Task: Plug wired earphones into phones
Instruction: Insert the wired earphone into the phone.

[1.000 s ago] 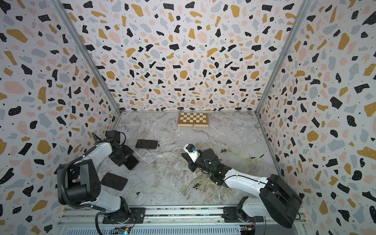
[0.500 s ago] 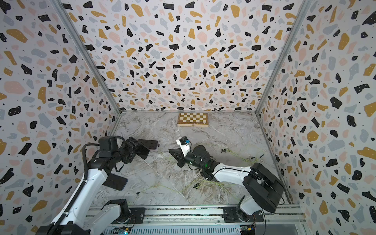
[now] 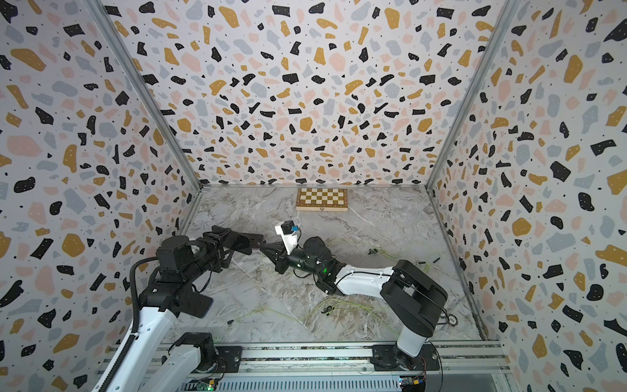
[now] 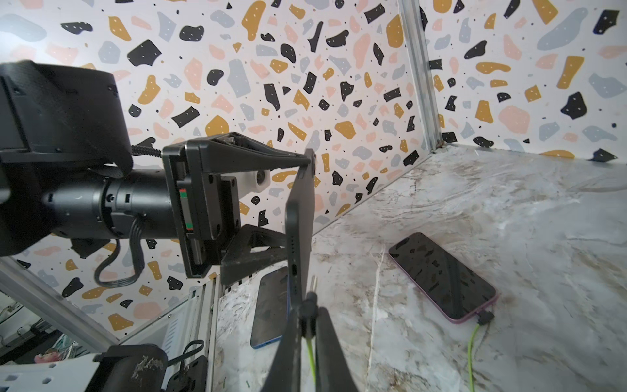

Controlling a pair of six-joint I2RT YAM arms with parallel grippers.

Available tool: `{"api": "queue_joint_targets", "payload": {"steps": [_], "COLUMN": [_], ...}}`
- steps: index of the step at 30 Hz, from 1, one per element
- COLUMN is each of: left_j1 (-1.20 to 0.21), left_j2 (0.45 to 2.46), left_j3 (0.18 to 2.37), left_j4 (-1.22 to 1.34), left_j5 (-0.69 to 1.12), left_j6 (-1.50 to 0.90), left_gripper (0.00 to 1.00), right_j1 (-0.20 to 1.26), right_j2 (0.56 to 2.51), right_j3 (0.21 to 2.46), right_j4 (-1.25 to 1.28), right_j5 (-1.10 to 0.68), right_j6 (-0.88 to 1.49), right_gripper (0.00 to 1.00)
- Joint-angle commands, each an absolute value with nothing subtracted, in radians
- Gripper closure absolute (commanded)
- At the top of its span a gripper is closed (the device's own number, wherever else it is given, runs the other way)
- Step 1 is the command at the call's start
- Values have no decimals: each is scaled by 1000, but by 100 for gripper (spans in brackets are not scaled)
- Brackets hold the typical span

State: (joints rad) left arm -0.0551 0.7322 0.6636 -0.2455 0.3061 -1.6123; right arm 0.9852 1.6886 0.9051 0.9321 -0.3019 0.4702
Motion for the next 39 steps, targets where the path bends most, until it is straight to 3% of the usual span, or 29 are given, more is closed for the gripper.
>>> {"api": "queue_joint_targets", "payload": {"steps": [1, 24, 39], "left_j1": [-76, -113, -121], "left_j2": [697, 696, 701], "left_j3": [669, 709, 739], "left_j4": [-175, -239, -309], "left_j5": [294, 264, 248], "left_j6": [-1661, -1669, -1560], "left_gripper": [48, 48, 49], "right_j1": [1001, 1028, 1021], "right_j2": [1690, 1715, 1728], "right_j3": [951, 1011, 1104], "right_j4": [922, 819, 594], "right_j5": [-297, -241, -294], "right_j6": [433, 350, 352], "right_gripper": [100, 100, 100]}}
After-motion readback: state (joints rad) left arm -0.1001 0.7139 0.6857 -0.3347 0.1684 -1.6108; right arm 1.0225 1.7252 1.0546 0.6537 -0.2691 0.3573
